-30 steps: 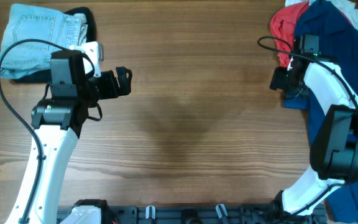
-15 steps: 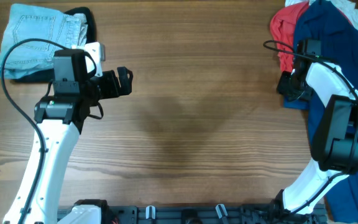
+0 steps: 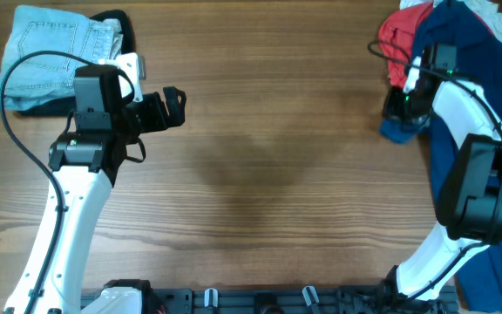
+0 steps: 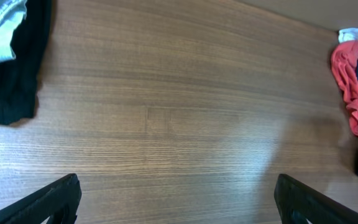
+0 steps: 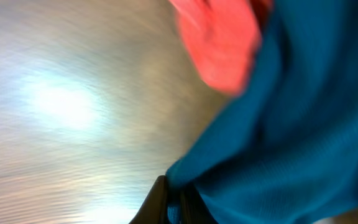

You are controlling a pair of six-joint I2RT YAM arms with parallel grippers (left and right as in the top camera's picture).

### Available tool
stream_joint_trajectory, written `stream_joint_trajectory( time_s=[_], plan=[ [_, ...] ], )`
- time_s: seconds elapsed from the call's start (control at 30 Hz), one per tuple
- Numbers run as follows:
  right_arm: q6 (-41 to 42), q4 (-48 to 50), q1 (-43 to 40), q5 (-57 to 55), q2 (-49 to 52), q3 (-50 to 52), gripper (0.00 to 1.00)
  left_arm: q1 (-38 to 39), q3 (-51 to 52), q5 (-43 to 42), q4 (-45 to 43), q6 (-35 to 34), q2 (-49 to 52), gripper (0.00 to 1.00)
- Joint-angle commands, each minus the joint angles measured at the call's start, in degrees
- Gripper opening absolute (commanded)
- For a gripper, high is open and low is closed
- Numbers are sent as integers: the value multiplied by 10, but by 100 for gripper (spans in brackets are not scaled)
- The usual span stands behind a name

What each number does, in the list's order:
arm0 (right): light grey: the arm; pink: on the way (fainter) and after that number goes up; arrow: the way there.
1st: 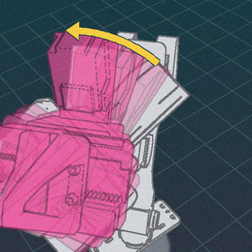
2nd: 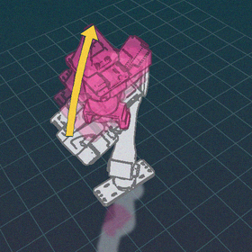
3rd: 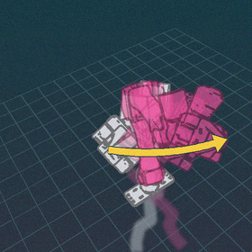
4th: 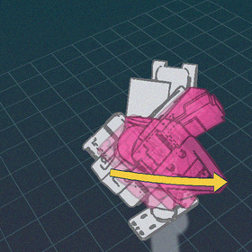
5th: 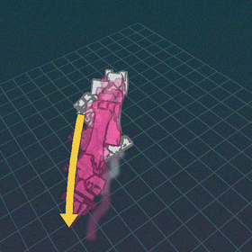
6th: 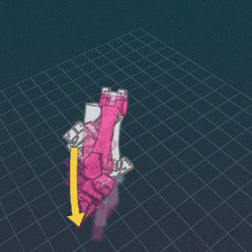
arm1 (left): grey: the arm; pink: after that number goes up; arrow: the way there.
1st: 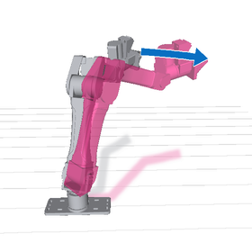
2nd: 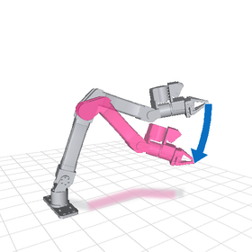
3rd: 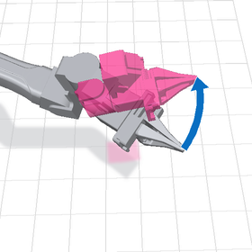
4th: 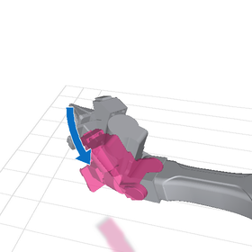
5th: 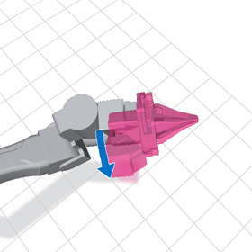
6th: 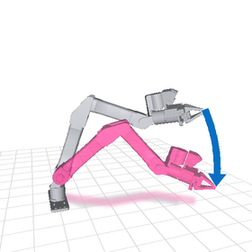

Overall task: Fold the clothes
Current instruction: 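Drag the teal polo with the right gripper leftward to the table center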

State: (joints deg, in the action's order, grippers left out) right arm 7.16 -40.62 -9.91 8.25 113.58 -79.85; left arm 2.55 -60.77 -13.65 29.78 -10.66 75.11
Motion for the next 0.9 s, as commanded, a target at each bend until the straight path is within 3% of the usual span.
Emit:
stream_joint_trajectory(
  time_s=[0.0,0.13,0.27,0.5,0.87],
  plan=[
    [-39,-31,42,101,-45,-95,4,2,-12,-9,9,-18,3,100],
    [-70,-110,147,100,-49,-213,4,2,-12,19,8,-18,3,100],
    [-71,-135,238,100,-52,-254,4,-3,-12,59,8,-18,3,100],
    [-65,-130,372,138,-64,-289,4,-68,-12,58,8,-18,3,100],
    [-62,-38,550,137,-63,-289,4,-124,-12,58,9,-18,3,100]
  ],
)
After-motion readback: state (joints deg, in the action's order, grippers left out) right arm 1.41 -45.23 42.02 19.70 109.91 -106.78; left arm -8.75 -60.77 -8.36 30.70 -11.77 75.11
